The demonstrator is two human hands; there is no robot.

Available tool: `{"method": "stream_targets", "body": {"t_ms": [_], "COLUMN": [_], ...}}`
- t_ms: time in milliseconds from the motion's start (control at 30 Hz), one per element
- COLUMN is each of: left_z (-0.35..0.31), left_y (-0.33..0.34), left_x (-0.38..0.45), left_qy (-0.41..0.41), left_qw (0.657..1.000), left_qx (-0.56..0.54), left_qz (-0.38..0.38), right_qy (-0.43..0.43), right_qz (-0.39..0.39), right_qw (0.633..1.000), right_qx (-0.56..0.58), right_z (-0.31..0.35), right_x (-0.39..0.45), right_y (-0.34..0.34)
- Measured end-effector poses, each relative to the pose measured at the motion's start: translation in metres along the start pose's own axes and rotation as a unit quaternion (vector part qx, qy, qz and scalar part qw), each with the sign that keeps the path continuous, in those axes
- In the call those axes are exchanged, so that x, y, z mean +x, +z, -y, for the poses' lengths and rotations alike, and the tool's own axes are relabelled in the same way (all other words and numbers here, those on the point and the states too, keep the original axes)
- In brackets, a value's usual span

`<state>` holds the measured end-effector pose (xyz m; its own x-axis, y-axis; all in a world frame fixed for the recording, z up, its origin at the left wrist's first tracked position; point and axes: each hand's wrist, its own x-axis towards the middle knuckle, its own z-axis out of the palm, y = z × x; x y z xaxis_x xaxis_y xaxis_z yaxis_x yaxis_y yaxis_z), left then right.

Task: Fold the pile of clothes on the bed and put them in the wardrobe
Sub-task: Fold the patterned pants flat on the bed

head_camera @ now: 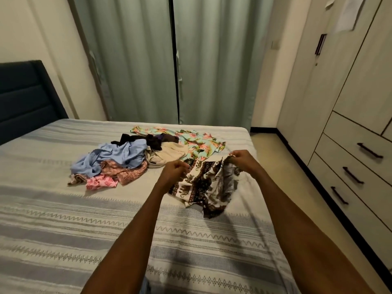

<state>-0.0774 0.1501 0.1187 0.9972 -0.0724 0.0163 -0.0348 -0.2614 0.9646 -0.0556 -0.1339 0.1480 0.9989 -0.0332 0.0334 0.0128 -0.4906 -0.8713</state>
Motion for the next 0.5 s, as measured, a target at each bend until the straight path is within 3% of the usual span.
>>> {"method": "stream_targets", "body": {"t_ms": [100, 200, 367, 500], "left_z": [0.023, 0.047, 0.067, 0.066], "left_y": [0.032, 0.063, 0.099, 0.111], "left_x": [-0.018, -0.036, -0.057, -0.058], "left_qy": [0.044, 0.084, 0.098, 0.056], "left_qw": [0.988, 0.957, 0.911, 0.935], "left_qx": [0.112, 0.238, 0.39, 0.349], "left_qz": [0.098, 0.145, 0.094, 0.02], "right_qy": [-0.053, -0.042, -0.022, -0.063], "right_qz": [-0.029, -0.028, -0.032, -0.049], "right_qw": [0.998, 0.999, 0.986, 0.976], "right_qx": [-0.024, 0.003, 0.165, 0.205], "right_z": [0.01, 0.023, 0.048, 0.063], "right_x": [-0.003, -0.007, -0.012, -0.009], "right_y": [0.014, 0.024, 0.032, 0.033]}}
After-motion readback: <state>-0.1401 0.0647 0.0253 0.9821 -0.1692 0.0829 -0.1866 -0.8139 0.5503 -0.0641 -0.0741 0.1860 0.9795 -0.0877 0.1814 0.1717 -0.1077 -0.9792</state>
